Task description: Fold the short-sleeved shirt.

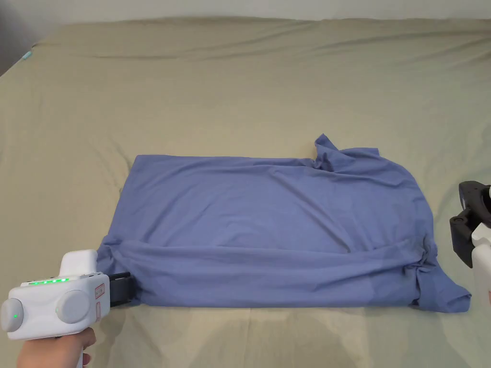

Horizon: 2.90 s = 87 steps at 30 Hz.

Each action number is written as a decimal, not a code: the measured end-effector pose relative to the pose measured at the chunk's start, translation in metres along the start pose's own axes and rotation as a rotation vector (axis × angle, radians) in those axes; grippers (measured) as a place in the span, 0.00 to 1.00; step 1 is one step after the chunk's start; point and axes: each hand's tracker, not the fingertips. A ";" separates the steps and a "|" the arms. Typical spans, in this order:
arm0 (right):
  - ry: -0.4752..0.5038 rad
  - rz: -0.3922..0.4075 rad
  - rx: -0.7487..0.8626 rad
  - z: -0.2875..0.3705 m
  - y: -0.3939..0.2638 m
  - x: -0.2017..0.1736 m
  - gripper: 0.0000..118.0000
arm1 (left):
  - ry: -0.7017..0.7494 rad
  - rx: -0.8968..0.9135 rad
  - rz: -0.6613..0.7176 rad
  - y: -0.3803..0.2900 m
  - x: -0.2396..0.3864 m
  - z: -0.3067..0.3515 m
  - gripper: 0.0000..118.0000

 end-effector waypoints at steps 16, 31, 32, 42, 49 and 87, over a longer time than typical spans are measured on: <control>0.085 -0.192 -0.598 -0.133 -0.101 0.048 0.98 | 0.009 0.280 -0.230 0.008 0.045 0.102 0.05; 0.207 -0.196 -0.747 -0.178 -0.137 0.006 0.09 | 0.037 0.261 -0.274 0.000 0.045 0.096 0.05; 0.295 -0.198 -0.718 -0.178 -0.136 0.002 0.09 | 0.032 0.255 -0.272 0.000 0.044 0.095 0.05; 0.287 -0.230 -0.659 -0.105 -0.085 0.050 0.09 | 0.000 0.260 -0.268 0.001 0.025 0.131 0.05; 0.324 -0.293 -0.692 -0.042 -0.085 0.072 0.09 | -0.031 0.226 -0.294 -0.019 0.005 0.161 0.05; 0.058 -0.112 0.133 0.080 0.073 0.016 0.22 | -0.146 0.890 -0.157 0.026 0.058 0.335 0.43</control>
